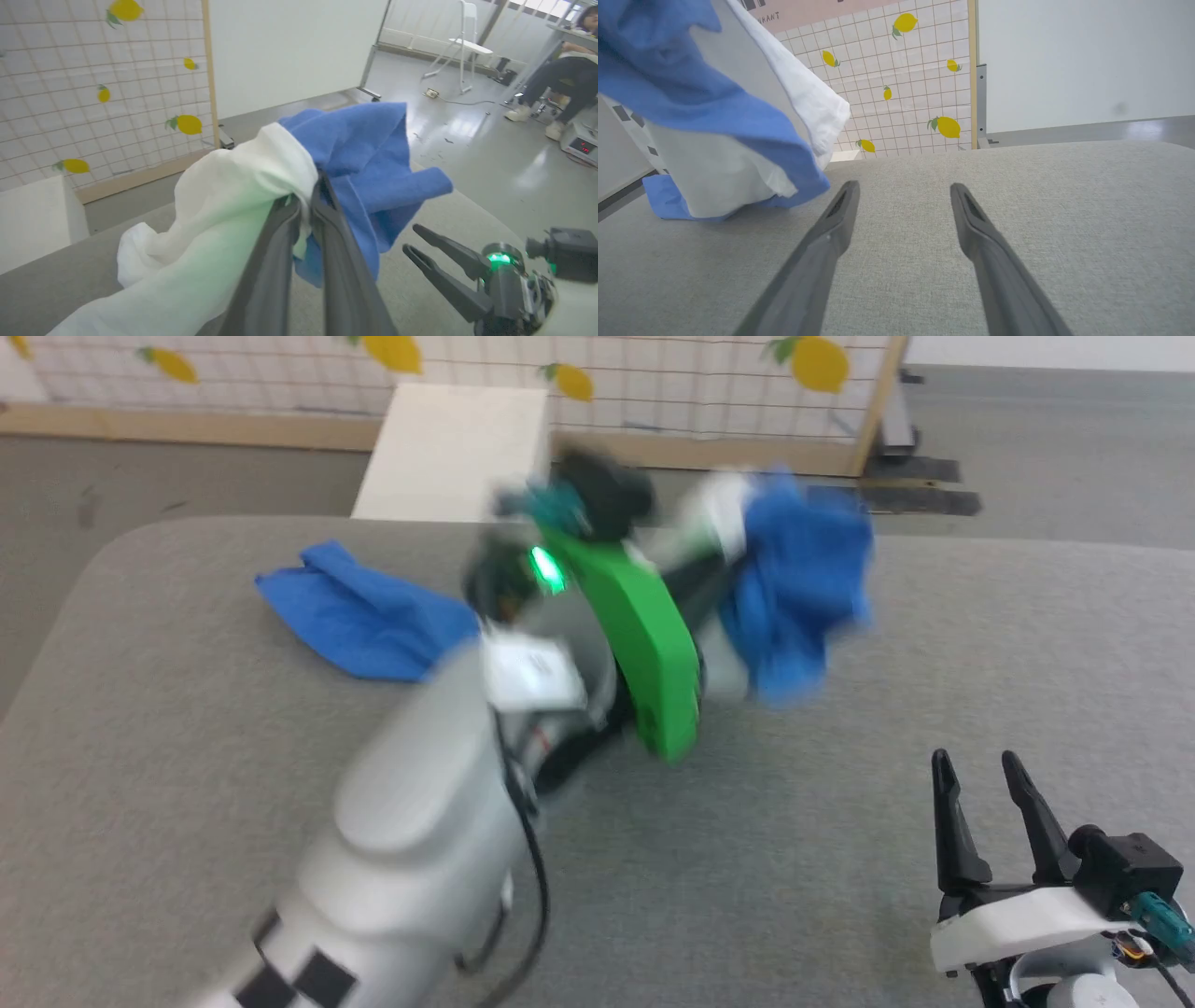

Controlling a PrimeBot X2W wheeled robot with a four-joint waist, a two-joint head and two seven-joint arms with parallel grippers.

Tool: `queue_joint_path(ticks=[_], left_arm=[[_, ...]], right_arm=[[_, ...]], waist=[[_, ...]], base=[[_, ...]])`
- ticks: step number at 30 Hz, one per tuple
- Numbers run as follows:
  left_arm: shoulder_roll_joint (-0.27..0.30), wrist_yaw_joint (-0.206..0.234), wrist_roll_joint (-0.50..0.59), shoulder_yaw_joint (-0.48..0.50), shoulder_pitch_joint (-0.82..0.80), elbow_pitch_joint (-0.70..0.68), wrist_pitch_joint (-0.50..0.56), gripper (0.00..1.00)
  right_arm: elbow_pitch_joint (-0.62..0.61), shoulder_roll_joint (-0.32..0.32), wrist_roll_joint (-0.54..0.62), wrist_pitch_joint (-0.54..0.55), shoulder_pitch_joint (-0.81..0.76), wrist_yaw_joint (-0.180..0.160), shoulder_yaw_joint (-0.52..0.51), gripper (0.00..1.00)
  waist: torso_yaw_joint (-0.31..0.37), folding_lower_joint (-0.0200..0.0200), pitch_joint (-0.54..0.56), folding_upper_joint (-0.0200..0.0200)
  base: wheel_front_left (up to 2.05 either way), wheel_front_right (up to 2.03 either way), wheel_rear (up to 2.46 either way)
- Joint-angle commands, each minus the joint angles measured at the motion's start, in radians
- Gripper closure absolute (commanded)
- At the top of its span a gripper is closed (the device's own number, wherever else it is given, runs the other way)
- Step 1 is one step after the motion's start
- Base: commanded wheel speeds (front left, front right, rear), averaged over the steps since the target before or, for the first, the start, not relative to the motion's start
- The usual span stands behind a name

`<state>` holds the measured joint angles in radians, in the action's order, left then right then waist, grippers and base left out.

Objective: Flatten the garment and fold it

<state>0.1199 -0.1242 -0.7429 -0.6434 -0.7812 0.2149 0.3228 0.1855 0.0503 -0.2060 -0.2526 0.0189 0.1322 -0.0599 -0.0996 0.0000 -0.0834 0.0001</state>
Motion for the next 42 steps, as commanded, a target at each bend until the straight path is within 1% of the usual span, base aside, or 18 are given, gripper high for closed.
queue_joint_path(ticks=[1,4,8,11,12,13,18,20,22,24,26,29,31,32,35,38,40,42], left_arm=[[0.001,-0.006,-0.024,-0.043,0.068,0.007,0.024,1.00],[-0.007,-0.006,-0.052,-0.119,0.165,0.057,0.062,1.00],[-0.022,0.008,-0.058,-0.201,0.271,0.180,0.111,1.00],[-0.038,0.015,-0.080,-0.232,0.319,0.248,0.138,1.00],[-0.042,0.017,-0.090,-0.229,0.324,0.254,0.133,0.54],[-0.048,0.020,-0.105,-0.215,0.324,0.253,0.116,0.00],[-0.058,0.038,-0.163,-0.107,0.273,0.196,0.013,0.00],[-0.045,0.053,-0.173,-0.047,0.252,0.166,-0.043,0.00],[-0.016,0.075,-0.167,0.012,0.243,0.141,-0.112,0.00],[0.029,0.103,-0.133,0.062,0.244,0.122,-0.198,0.00],[0.081,0.135,-0.074,0.092,0.259,0.116,-0.291,0.00],[0.165,0.201,0.046,0.122,0.306,0.116,-0.463,0.00],[0.200,0.242,0.101,0.141,0.355,0.114,-0.545,0.00],[0.214,0.255,0.126,0.149,0.385,0.107,-0.565,0.00],[0.221,0.289,0.159,0.210,0.483,0.073,-0.583,0.00],[0.198,0.321,0.209,0.301,0.596,0.001,-0.584,0.00],[0.172,0.328,0.241,0.346,0.661,-0.040,-0.584,0.00],[0.151,0.324,0.271,0.378,0.713,-0.069,-0.584,0.00]], right_arm=[[0.002,0.000,-0.008,-0.007,-0.005,-0.002,-0.002,0.00],[0.007,0.000,-0.010,-0.008,-0.007,-0.002,-0.008,0.00],[0.005,0.000,-0.016,-0.009,-0.011,-0.002,-0.016,0.00],[0.000,0.000,-0.021,-0.009,-0.015,-0.002,-0.017,0.00],[-0.001,0.000,-0.022,-0.009,-0.016,-0.002,-0.019,0.00],[-0.003,0.000,-0.025,-0.009,-0.019,-0.002,-0.022,0.00],[-0.003,0.000,-0.032,-0.009,-0.024,-0.002,-0.015,0.00],[-0.001,0.000,-0.037,-0.009,-0.027,-0.002,-0.013,0.00],[0.003,0.000,-0.040,-0.009,-0.032,-0.002,-0.012,0.00],[0.006,0.000,-0.043,-0.009,-0.035,-0.002,-0.011,0.00],[0.008,0.000,-0.045,-0.009,-0.041,-0.002,-0.010,0.00],[0.013,0.000,-0.045,-0.009,-0.052,-0.002,-0.010,0.00],[0.023,0.000,-0.045,-0.009,-0.061,-0.002,-0.008,0.00],[0.030,0.000,-0.043,-0.009,-0.065,-0.002,-0.007,0.00],[0.051,0.000,-0.040,-0.006,-0.077,-0.002,-0.010,0.00],[0.073,0.000,-0.035,0.023,-0.085,-0.002,-0.020,0.00],[0.084,0.000,-0.036,0.064,-0.088,-0.002,-0.026,0.00],[0.068,0.000,-0.029,0.106,-0.086,-0.002,-0.029,0.00]], waist=[[0.092,0.0000,0.005,-0.0001],[0.125,0.0000,-0.005,-0.0001],[0.152,0.0000,-0.014,-0.0001],[0.158,0.0000,-0.016,-0.0001],[0.156,0.0000,-0.016,-0.0001],[0.150,0.0000,-0.015,-0.0001],[0.117,0.0000,0.008,-0.0001],[0.102,0.0000,0.025,-0.0001],[0.087,0.0000,0.042,-0.0001],[0.074,0.0000,0.056,-0.0001],[0.064,0.0000,0.070,-0.0001],[0.049,0.0000,0.087,-0.0001],[0.040,0.0000,0.097,-0.0001],[0.037,0.0000,0.101,-0.0001],[0.032,0.0000,0.111,-0.0001],[0.029,0.0000,0.116,-0.0001],[0.026,0.0000,0.120,-0.0001],[0.024,0.0000,0.124,-0.0001]], base=[[0.00,0.00,0.00],[0.00,0.00,0.00],[0.00,0.00,0.00],[0.00,0.00,0.00],[0.00,0.00,0.00],[0.00,0.00,0.00],[0.00,0.00,0.00],[0.00,0.00,0.00],[0.00,0.00,0.00],[0.00,0.00,0.00],[0.00,0.00,0.00],[0.00,0.00,0.00],[0.00,0.00,0.00],[0.00,0.00,0.00],[0.00,0.00,0.00],[0.00,0.00,0.00],[0.00,0.00,0.00],[0.00,0.00,0.00]])
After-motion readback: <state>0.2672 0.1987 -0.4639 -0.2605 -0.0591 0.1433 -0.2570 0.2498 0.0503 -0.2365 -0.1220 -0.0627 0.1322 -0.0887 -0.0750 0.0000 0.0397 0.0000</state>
